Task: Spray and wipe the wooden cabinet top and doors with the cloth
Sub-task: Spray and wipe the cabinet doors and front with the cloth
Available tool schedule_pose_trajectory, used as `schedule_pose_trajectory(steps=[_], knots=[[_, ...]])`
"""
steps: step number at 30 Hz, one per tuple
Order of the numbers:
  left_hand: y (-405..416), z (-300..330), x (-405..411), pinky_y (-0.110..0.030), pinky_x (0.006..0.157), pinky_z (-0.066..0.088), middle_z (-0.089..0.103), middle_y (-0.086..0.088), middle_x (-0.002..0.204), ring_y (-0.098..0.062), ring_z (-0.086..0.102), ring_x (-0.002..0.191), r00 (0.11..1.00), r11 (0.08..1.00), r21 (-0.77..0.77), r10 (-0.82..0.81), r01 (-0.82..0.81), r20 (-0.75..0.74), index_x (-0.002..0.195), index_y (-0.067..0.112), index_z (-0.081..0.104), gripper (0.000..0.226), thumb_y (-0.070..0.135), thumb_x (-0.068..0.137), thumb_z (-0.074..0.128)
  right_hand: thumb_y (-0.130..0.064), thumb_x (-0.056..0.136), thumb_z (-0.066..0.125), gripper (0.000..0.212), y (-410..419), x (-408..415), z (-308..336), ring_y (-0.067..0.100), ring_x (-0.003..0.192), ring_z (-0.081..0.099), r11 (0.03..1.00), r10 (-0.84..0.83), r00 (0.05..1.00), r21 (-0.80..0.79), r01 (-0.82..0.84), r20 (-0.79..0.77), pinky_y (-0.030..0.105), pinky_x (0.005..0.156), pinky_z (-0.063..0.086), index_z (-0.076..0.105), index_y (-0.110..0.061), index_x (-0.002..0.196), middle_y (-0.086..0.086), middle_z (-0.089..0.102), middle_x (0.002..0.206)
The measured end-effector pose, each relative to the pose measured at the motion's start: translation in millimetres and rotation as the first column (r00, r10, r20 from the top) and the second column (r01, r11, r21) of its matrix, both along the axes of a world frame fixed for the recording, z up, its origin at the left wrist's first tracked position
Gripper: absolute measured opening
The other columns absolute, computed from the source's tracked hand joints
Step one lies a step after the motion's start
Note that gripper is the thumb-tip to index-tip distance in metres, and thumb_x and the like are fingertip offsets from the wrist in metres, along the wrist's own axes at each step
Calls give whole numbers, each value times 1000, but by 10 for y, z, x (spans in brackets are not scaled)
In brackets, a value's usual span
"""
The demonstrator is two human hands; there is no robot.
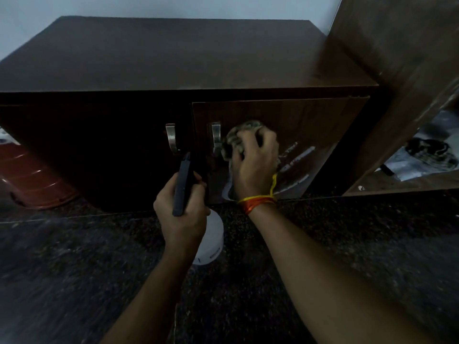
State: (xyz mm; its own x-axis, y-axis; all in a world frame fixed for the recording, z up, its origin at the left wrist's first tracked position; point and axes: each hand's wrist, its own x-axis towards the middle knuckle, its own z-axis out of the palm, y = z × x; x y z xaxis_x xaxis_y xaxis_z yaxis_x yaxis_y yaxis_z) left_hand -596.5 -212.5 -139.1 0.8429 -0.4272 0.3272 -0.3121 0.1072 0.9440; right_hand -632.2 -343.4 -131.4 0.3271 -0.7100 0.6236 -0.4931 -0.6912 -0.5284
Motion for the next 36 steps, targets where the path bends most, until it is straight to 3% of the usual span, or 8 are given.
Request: schedule_pose_trajectory(steps=[3,8,12,16,25,31,33,36], knots=[[56,-9,36,-23,45,43,50,-28,63,-28,45,43,1000,1000,0,8,-8,-15,77,19,57,11,21,85,51,-2,81,62,22,65,-40,-171,41,106,49,995,59,994,92,-50,-93,47,85,46,64,-6,103,23,50,116],[115,-7,87,-24,45,43,53,-13,64,-25,47,43,999,1000,-14,22,-23,-26,77,23,58,11,20,86,51,-3,78,67,23,74,42,-25,39,100,53,998,52,998,41,-53,24,41,79,48,65,-7,100,20,53,109],[88,2,114,-23,44,43,55,-21,67,-25,47,42,999,999,-23,35,-36,-32,77,25,58,11,22,85,51,-5,78,68,19,88,109,-48,38,101,54,1000,18,1000,2,-18,13,40,79,47,65,-7,97,21,54,108],[126,-4,137,-24,44,43,56,-17,68,-22,47,41,999,999,-20,39,-40,-35,78,23,59,12,17,85,51,-2,77,65,17,125,92,-225,41,97,52,995,30,999,100,-28,-18,45,77,48,65,-4,94,24,53,107],[174,-27,135,-41,44,42,52,-23,66,-32,47,46,999,999,24,42,-41,-23,78,21,57,11,18,87,53,-3,76,69,22,129,149,-199,35,93,56,991,-5,983,131,-20,184,36,76,49,62,-6,97,19,51,107],[266,-54,202,-30,44,44,54,-16,67,-32,46,46,999,999,15,36,-35,-41,79,22,59,9,26,84,52,1,75,61,14,291,219,-529,36,102,51,924,28,997,379,-54,75,47,90,45,58,-1,89,20,47,109],[313,-63,243,-31,45,44,54,-17,68,-32,46,47,997,998,22,57,-56,-43,79,22,59,10,21,86,52,-2,78,64,15,334,266,-543,38,110,51,890,-5,990,451,-60,142,41,95,44,58,-3,92,20,46,115],[344,-65,276,-29,47,43,53,-19,68,-30,46,47,997,997,21,69,-68,-37,80,21,58,11,17,88,51,-9,77,72,23,389,393,-441,30,99,54,870,-76,960,489,-69,271,21,84,39,61,-4,96,17,50,112]])
